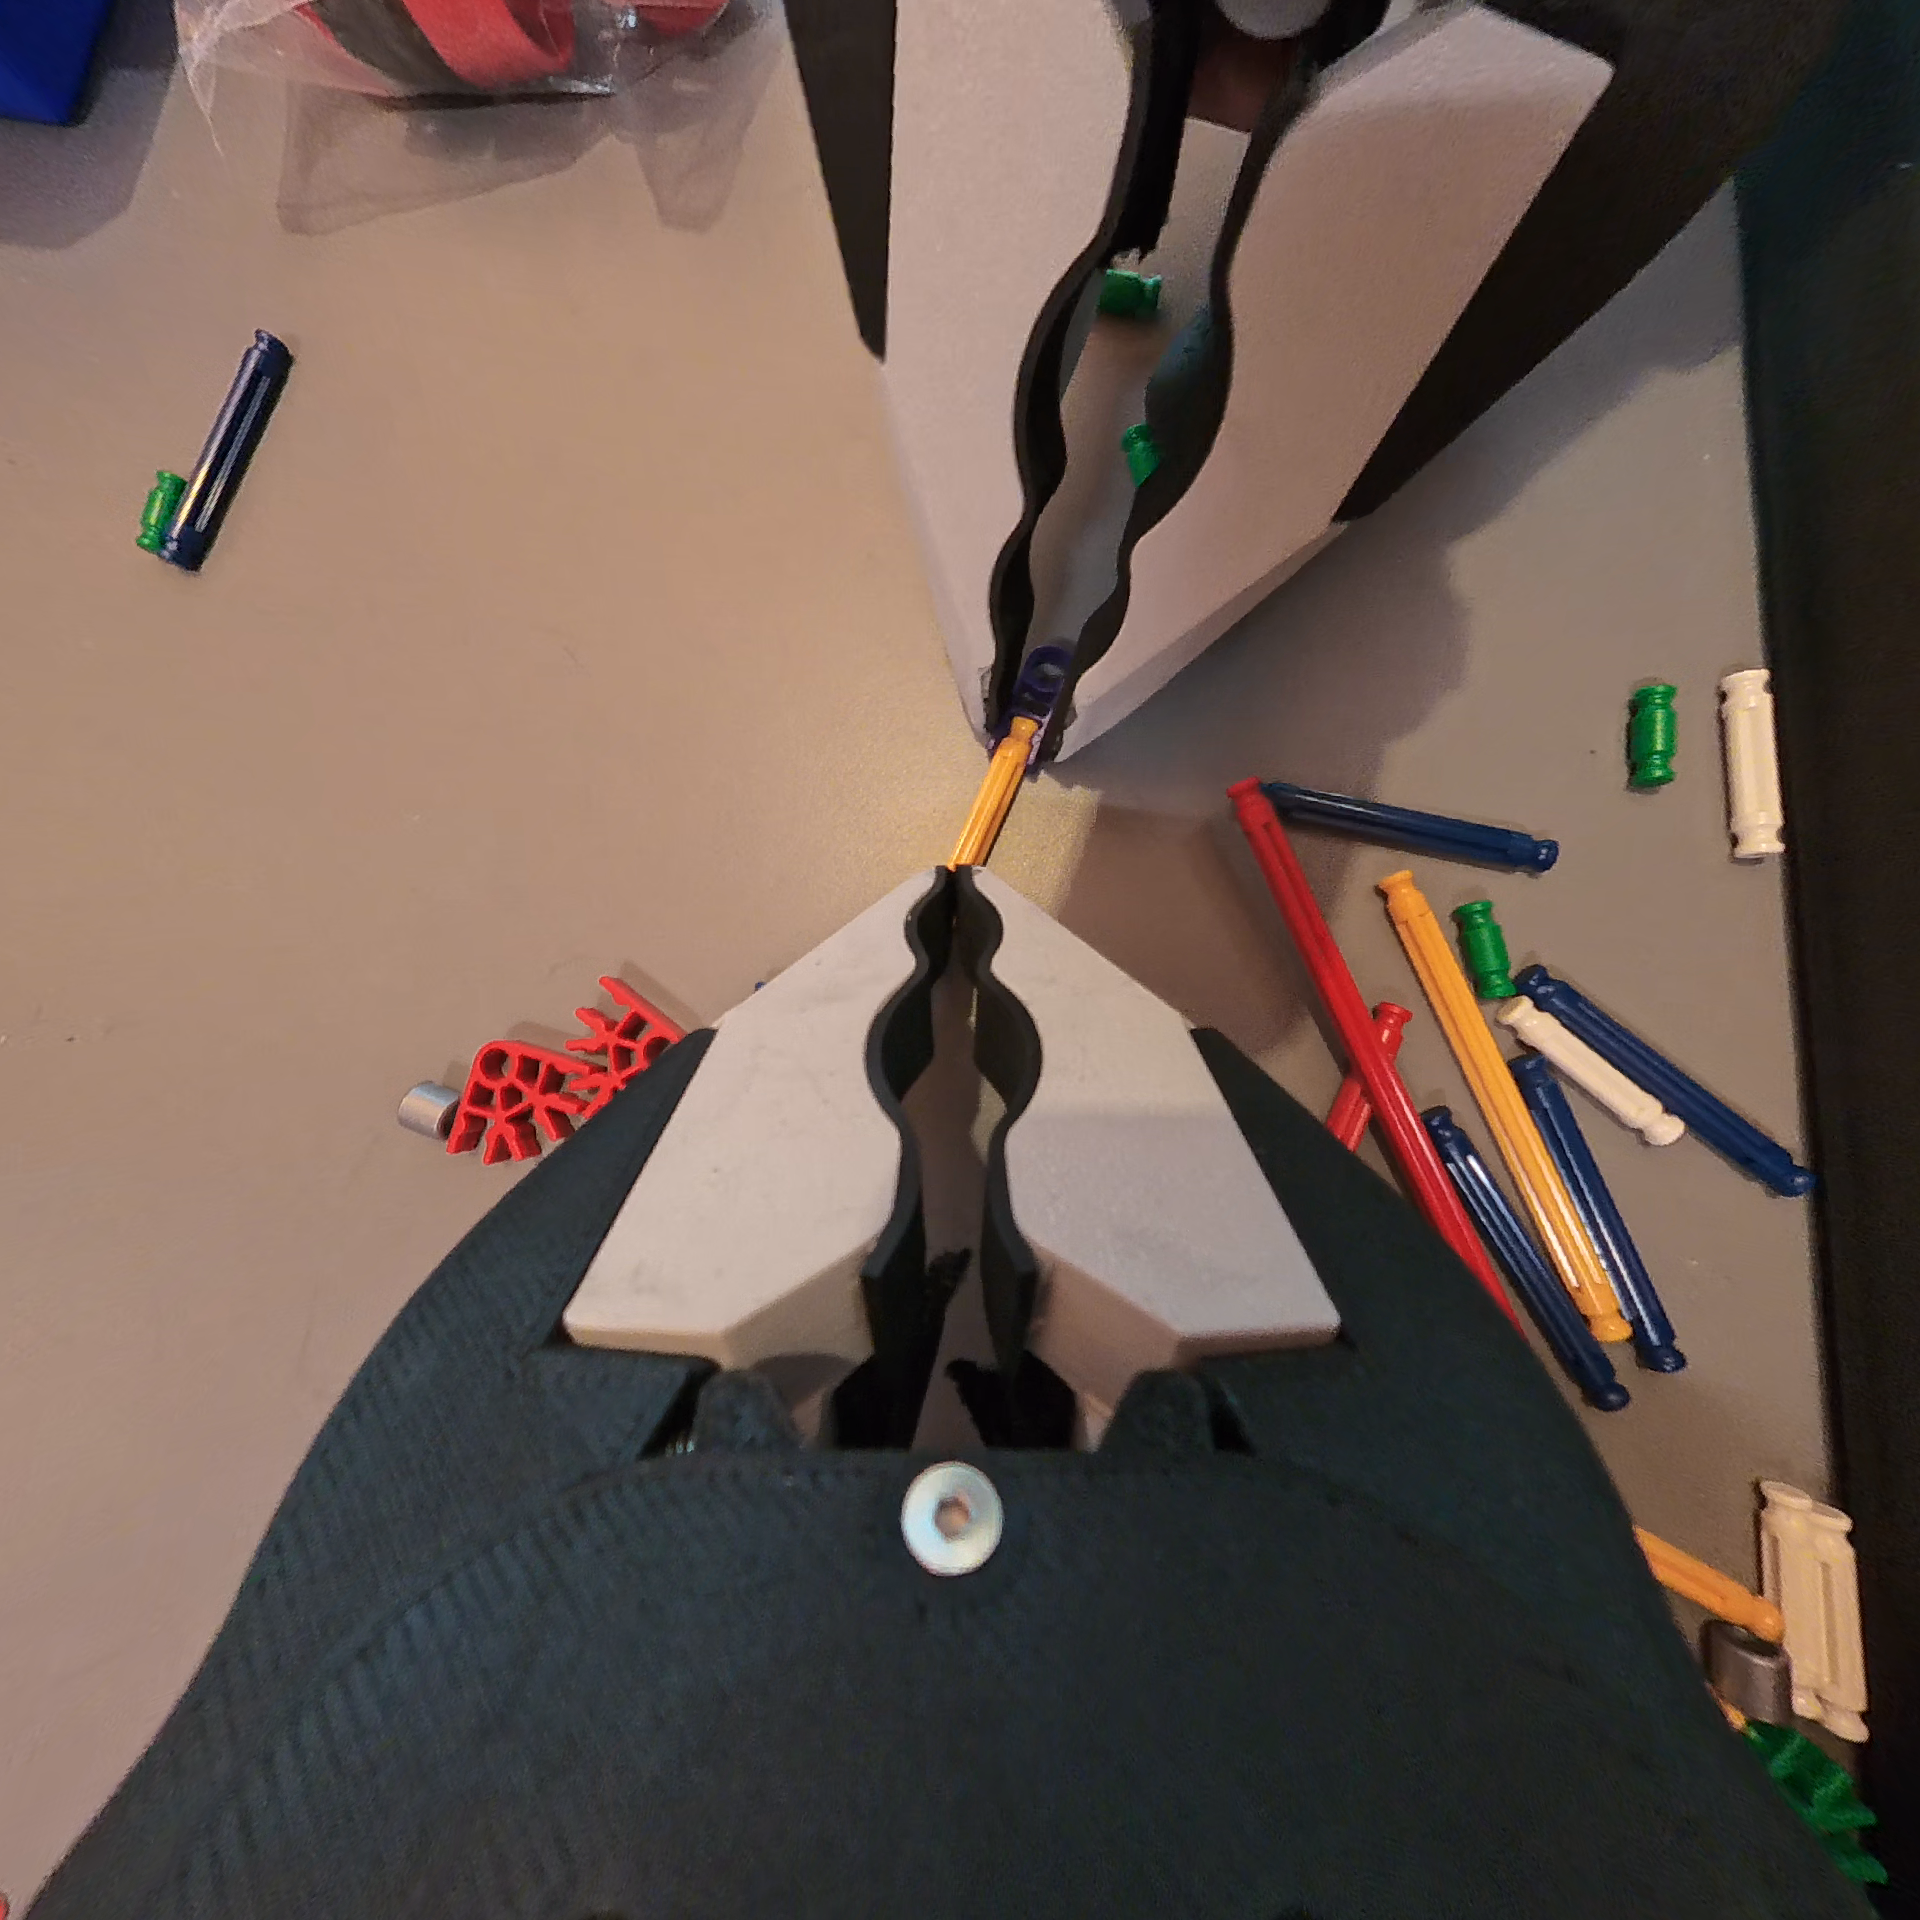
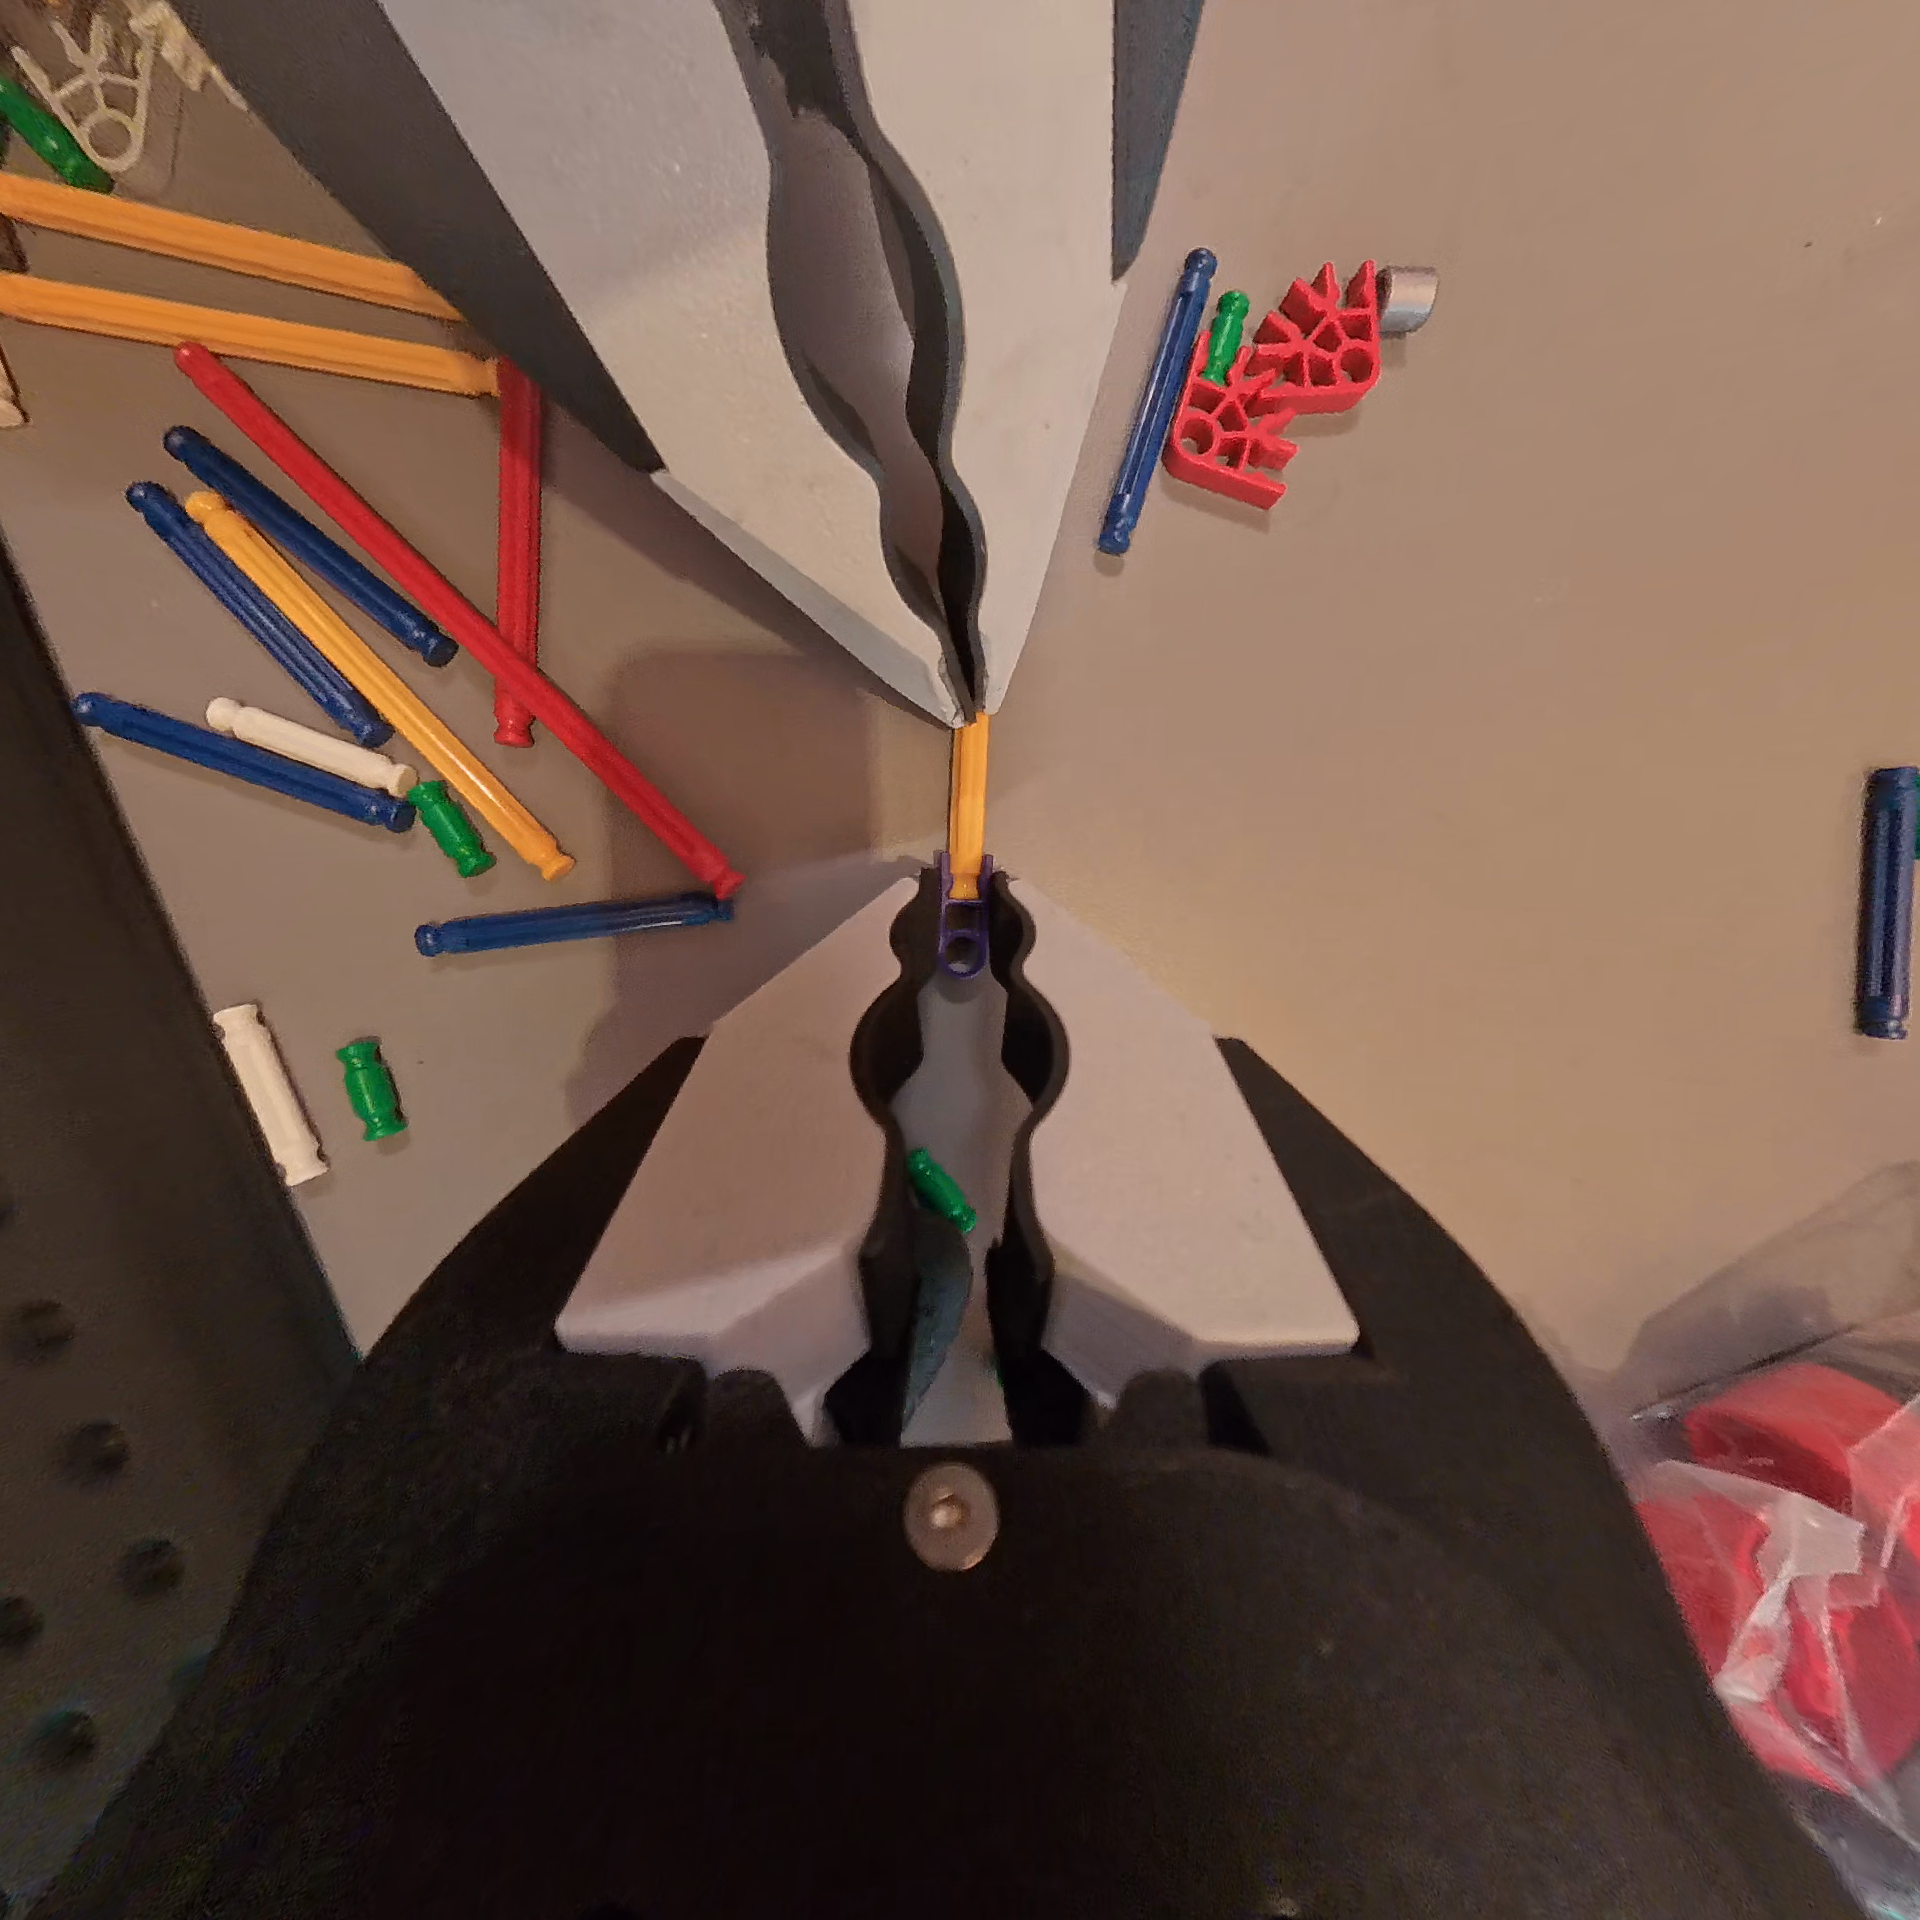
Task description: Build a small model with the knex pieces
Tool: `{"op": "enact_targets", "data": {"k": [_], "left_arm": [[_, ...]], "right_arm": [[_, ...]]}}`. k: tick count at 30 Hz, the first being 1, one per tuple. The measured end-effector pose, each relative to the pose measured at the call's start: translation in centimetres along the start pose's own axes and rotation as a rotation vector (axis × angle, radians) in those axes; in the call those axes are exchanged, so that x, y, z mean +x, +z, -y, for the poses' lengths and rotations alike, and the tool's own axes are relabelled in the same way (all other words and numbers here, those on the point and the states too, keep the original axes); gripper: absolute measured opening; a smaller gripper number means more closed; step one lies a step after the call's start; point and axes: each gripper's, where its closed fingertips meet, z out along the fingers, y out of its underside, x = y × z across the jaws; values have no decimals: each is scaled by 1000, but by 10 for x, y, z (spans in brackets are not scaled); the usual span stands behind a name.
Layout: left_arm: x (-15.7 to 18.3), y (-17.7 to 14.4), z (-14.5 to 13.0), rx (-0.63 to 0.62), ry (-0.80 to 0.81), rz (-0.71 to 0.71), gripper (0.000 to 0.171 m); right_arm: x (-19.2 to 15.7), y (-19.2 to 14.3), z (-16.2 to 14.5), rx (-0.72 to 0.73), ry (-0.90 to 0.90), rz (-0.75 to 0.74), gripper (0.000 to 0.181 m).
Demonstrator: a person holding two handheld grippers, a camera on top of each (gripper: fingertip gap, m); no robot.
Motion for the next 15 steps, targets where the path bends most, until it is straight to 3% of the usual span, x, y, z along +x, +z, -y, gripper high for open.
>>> {"op": "enact_targets", "data": {"k": [5,12,15], "left_arm": [[1,-2,0,6,-20,-11,0],[7,-13,-6,18,-109,-107,20],[12,-11,-11,-20,-77,-132,15]], "right_arm": [[0,0,0,37,29,18,6],[-3,-12,6,76,-78,-33,6],[-6,-18,14,109,-121,-30,6]]}}
